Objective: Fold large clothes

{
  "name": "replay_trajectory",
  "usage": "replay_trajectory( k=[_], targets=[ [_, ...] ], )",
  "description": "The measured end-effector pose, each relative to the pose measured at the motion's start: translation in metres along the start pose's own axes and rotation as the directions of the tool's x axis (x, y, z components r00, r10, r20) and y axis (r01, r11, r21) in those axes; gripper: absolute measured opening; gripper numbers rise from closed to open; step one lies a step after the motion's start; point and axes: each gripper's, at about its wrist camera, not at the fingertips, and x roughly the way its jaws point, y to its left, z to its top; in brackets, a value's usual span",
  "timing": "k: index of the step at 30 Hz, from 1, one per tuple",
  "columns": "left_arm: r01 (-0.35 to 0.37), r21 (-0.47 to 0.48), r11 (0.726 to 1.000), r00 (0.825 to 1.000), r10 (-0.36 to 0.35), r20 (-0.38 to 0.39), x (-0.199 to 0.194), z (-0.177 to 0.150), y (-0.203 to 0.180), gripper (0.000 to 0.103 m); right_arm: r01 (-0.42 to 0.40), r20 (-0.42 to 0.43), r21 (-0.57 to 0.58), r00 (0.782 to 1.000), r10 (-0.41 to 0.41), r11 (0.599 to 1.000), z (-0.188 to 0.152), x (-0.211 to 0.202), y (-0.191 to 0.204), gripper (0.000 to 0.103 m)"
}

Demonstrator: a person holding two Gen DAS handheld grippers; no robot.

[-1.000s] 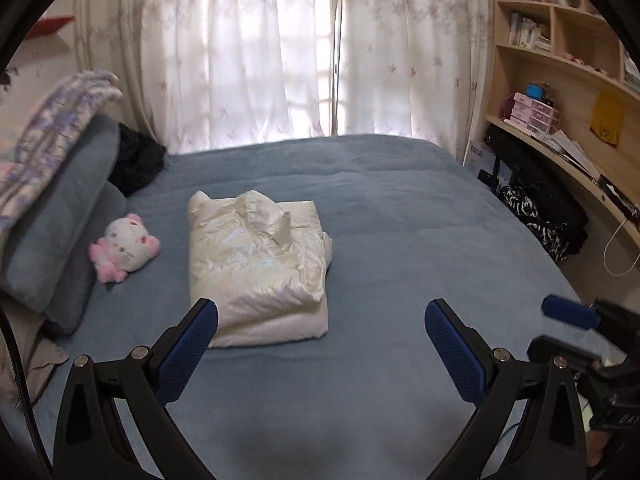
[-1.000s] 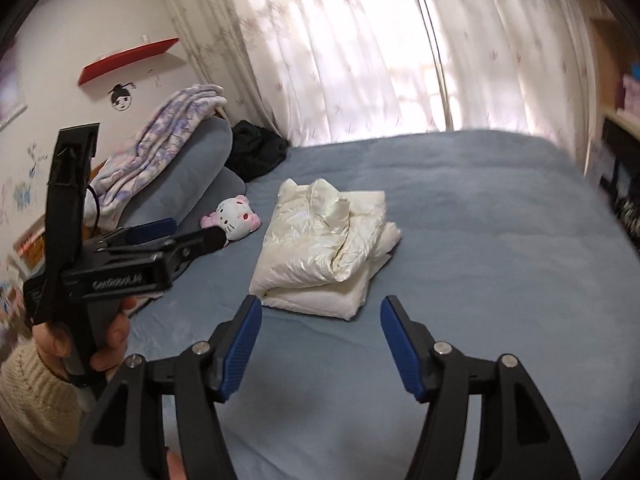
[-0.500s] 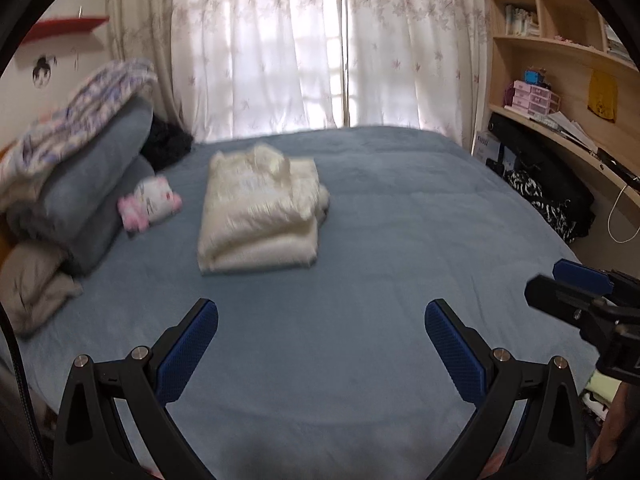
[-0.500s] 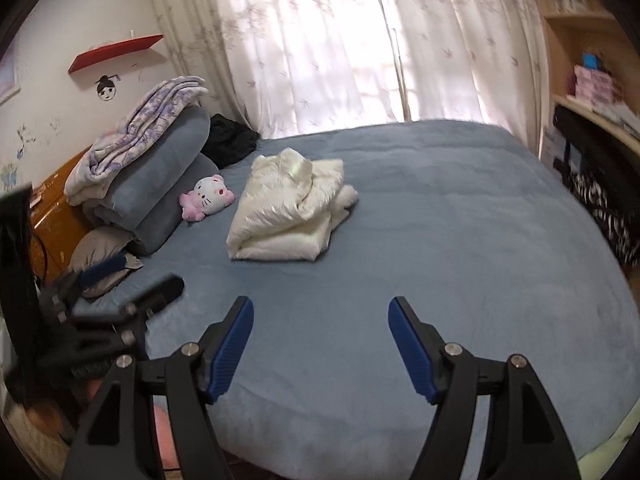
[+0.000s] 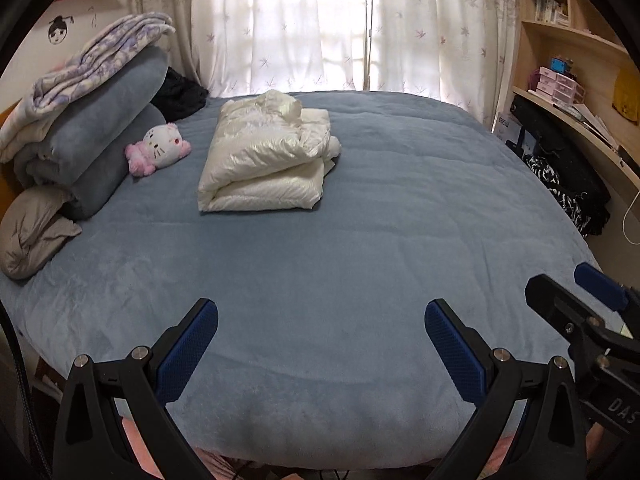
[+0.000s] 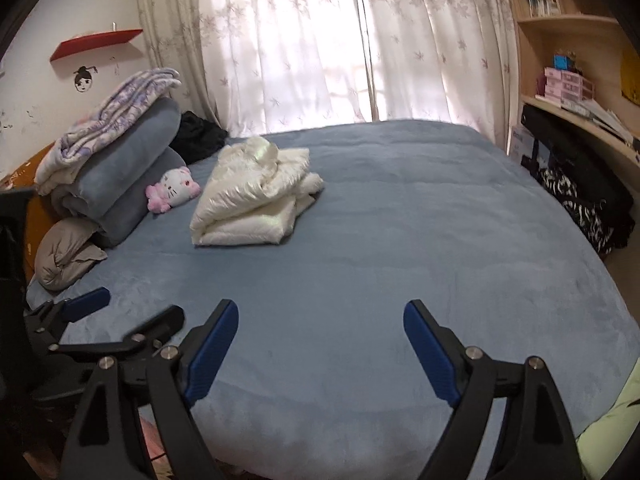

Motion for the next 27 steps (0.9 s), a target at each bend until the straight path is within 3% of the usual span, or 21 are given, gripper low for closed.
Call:
replay_trajectory(
  k=[7,27],
  targets=[
    [-0.012,0.001,1.0,1.0,0.012,-0.026,0.007,-0.007,-0.003,0.102,-0.02,-0.049,0.014,0.999,0.021,1.0,-0.01,0.011,-0.004,0.085],
    [-0.038,-0.024,0.999,0.998,0.036,-0.054,0.022,-0.008,-0.002,0.102,-0.009,-0.07,0.02,0.997,0.011,1.0,-0.013,0.02,-0.005,0.085]
  ],
)
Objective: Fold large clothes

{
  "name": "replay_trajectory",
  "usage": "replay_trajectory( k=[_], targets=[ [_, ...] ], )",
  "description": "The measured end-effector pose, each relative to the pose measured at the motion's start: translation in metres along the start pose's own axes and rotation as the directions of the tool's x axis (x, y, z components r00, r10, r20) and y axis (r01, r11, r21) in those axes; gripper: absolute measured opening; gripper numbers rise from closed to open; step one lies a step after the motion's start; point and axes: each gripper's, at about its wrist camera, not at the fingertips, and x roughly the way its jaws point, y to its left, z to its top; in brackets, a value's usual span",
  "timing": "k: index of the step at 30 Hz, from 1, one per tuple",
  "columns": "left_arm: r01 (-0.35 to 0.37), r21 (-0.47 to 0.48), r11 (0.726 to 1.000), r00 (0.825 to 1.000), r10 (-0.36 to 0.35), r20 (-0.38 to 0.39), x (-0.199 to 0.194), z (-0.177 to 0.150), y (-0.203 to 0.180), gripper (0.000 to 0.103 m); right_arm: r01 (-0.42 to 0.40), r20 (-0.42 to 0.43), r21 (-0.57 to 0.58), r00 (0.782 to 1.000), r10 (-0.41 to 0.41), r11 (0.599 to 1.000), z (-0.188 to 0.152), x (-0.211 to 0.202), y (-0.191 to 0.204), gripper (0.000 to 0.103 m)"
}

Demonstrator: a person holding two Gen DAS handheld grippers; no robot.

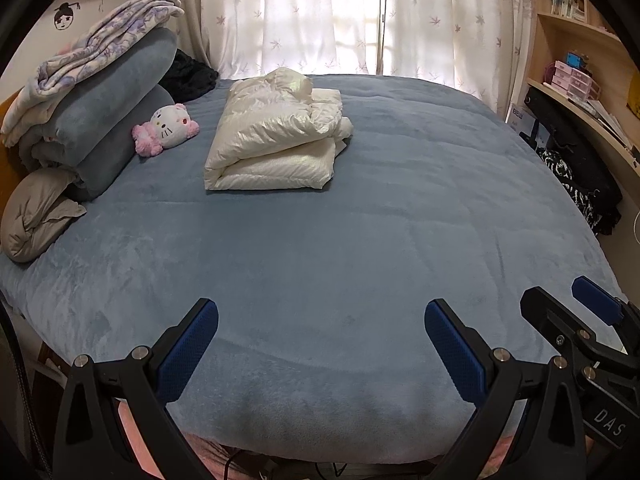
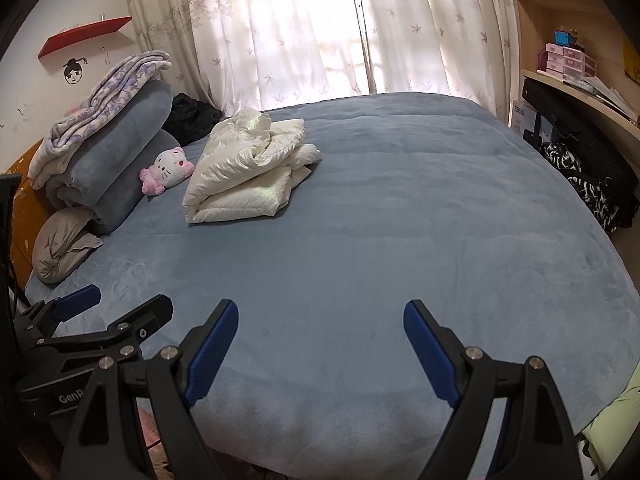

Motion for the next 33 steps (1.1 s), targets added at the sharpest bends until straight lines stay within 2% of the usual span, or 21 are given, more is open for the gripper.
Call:
replay_trajectory(
  k=[33],
  targets=[
    [-0.01,-0.008,1.0,1.0,0.01,-0.013,-0.0013,-0.0086,-0.0015,0.101,-0.005,-0.017,0.008,1.0,0.005,1.0,-0.0054,0.0028,0.0046,0.085]
  ],
)
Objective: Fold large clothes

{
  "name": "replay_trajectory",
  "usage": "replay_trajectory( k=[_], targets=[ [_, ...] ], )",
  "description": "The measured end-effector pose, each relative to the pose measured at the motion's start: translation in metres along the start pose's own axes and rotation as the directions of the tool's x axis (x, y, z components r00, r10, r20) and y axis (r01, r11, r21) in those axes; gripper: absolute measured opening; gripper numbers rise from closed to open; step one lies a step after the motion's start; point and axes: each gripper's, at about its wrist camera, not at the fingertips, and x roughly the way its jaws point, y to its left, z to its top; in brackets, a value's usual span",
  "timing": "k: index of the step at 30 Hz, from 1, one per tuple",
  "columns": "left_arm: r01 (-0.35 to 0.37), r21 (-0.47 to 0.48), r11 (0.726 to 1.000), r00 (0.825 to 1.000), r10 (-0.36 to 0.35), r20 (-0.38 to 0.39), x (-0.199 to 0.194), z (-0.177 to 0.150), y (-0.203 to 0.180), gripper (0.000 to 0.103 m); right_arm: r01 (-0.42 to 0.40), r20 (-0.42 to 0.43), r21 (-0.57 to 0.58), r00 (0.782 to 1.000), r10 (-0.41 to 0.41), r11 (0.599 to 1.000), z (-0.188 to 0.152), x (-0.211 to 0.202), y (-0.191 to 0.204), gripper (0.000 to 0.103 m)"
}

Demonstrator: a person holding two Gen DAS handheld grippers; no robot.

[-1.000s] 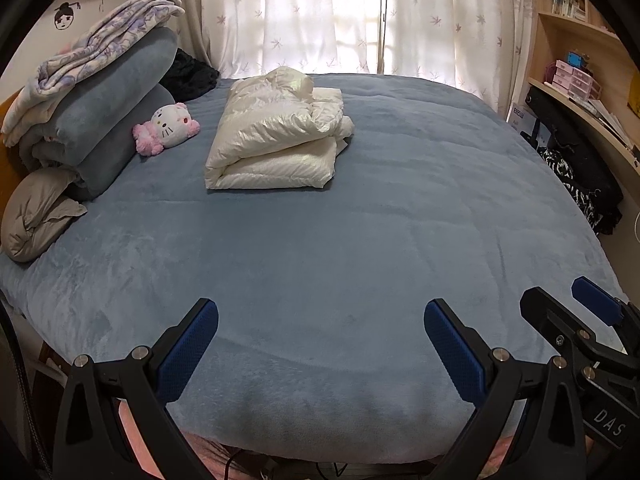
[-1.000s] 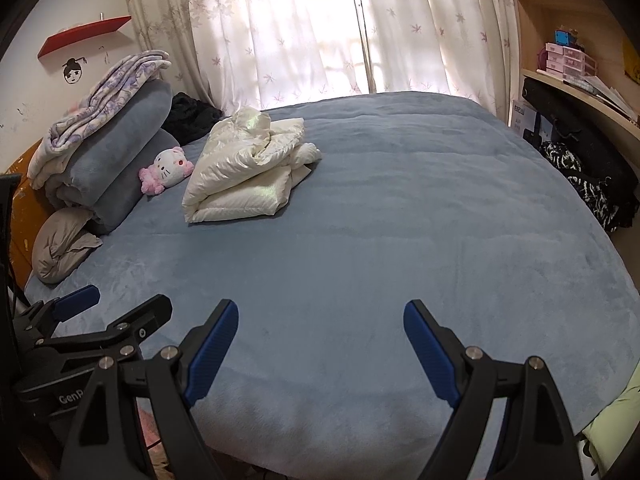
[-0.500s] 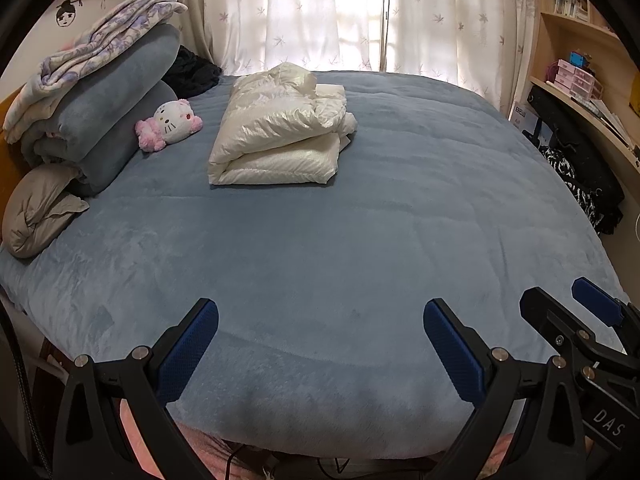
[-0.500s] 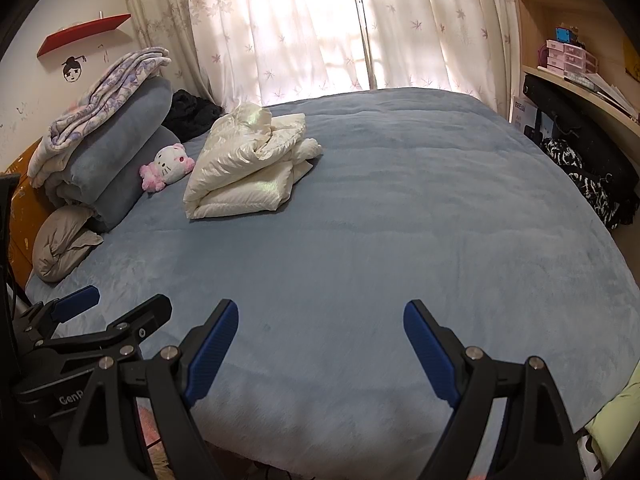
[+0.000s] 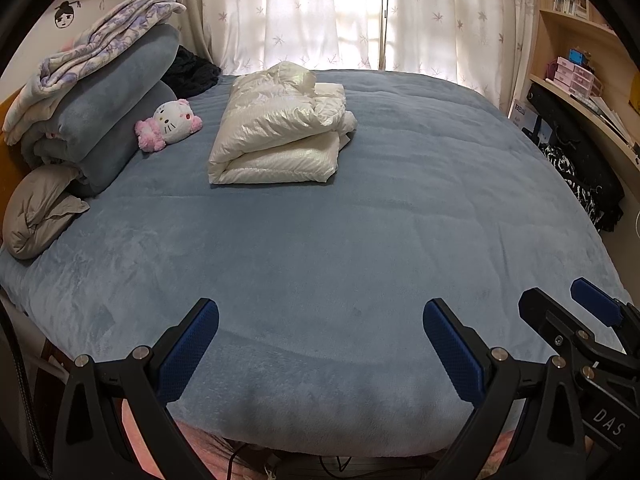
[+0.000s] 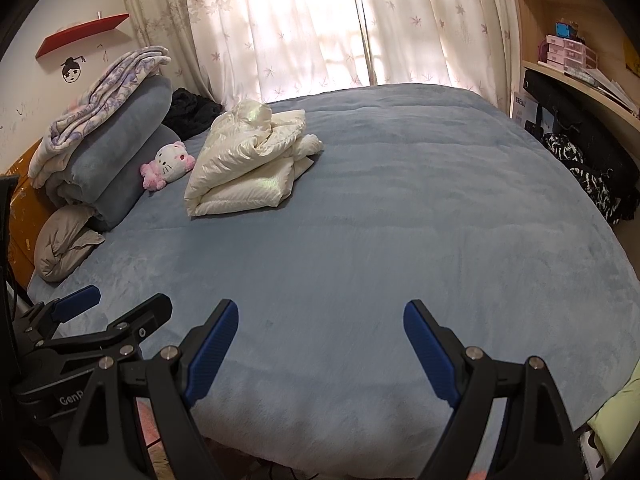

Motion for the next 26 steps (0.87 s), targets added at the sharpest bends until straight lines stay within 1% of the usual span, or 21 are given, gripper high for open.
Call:
replay_trajectory(
  k=[22,26],
  targets=[
    [-0.002,0.009,1.0,1.0,0.002,0.002,-0.003,0.001,0.007,0.1,-0.003,-0.003,0.002,1.0,0.003,1.0,-0.001,0.0,0.001,0.085],
    [-0.001,0.009,1.0,1.0,0.001,-0.008,-0.001,0.002,0.011,0.1,-0.002,-0.011,0.001,1.0,0.002,1.0,-0.009,0.001,0.008,0.085]
  ],
)
